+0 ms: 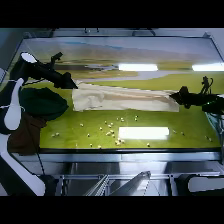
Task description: Fold the shirts.
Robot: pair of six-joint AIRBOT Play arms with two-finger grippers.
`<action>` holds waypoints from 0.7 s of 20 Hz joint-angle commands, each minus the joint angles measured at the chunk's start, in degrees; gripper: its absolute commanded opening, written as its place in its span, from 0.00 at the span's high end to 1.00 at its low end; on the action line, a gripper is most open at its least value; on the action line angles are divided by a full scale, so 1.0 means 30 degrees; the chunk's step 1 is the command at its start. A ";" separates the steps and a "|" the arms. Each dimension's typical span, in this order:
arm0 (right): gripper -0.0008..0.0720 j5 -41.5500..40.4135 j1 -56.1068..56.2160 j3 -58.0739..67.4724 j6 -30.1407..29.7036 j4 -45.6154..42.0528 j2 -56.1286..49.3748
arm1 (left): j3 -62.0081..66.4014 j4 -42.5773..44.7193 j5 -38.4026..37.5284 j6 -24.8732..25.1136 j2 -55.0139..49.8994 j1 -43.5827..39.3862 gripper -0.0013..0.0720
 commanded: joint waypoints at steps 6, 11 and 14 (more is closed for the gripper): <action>0.08 0.3745 -0.3497 0.3264 -0.0233 -0.3628 -0.0648 | 0.2914 -0.0058 -0.1683 -0.1217 -0.1588 0.1253 0.60; 0.08 0.3949 -0.2994 0.3286 0.0954 -0.4146 -0.2426 | 0.2055 -0.3271 -0.1282 -0.1275 0.0036 0.2623 0.60; 0.31 0.4102 -0.1166 0.3381 0.1064 -0.2550 -0.3818 | 0.2055 -0.6535 -0.1086 -0.1144 0.0175 0.2164 0.97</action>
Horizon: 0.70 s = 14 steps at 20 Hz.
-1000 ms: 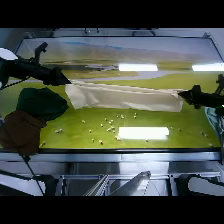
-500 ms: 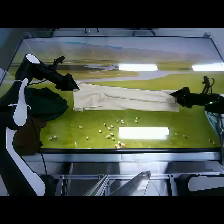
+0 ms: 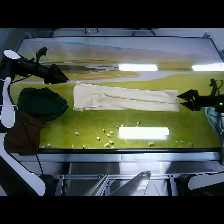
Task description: Fold the shirts.
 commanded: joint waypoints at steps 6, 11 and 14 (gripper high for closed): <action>0.96 0.0146 0.3308 0.1574 0.0503 0.2616 -0.1902 | -0.0073 0.1049 0.2237 0.0284 0.0270 -0.4707 0.98; 0.96 0.3293 0.1938 0.2667 0.1406 0.2535 -0.0882 | 0.0044 0.3206 0.4874 0.0277 -0.1078 -0.9384 0.98; 0.96 0.5595 0.0845 0.3133 0.1902 0.2565 0.0481 | 0.1479 0.3206 0.5078 -0.0160 -0.3308 -1.1752 0.98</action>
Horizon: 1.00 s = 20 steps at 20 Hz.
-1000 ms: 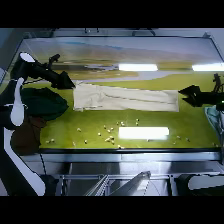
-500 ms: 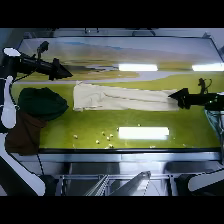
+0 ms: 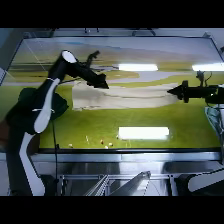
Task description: Fold the shirts.
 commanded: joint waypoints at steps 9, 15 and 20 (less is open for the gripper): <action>0.96 0.5639 0.0240 0.0852 0.0801 0.2178 0.5486 | 0.0444 -0.3330 0.6025 -0.2076 -0.2718 -0.4575 0.98; 0.96 -0.0277 0.6193 0.0860 0.2069 0.2754 0.5770 | 0.0437 -1.2648 -0.0117 0.1989 0.1778 -0.0583 0.98; 0.96 -0.9908 1.3566 0.1814 0.1508 0.2637 0.3002 | -0.0015 -1.2590 -0.2623 0.1945 0.6135 0.4852 0.98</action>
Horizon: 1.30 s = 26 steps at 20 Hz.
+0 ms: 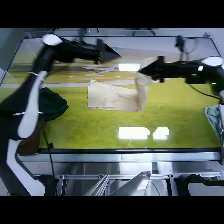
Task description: Fold the shirts.
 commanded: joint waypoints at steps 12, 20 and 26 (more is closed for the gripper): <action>0.60 -0.4517 0.9231 0.8575 0.0051 0.0357 -0.9573 | -1.0047 -0.2084 -0.2076 0.3242 0.5442 0.4852 0.98; 0.71 0.4517 0.2601 0.8276 0.3082 -0.2550 -0.6892 | -1.0360 -0.3351 -0.5253 0.3672 0.5486 0.4838 0.98; 0.10 0.5151 -0.0590 0.7570 0.8080 -1.0302 -0.7315 | -1.0353 -0.3344 -0.5166 0.3665 0.5472 0.4233 0.98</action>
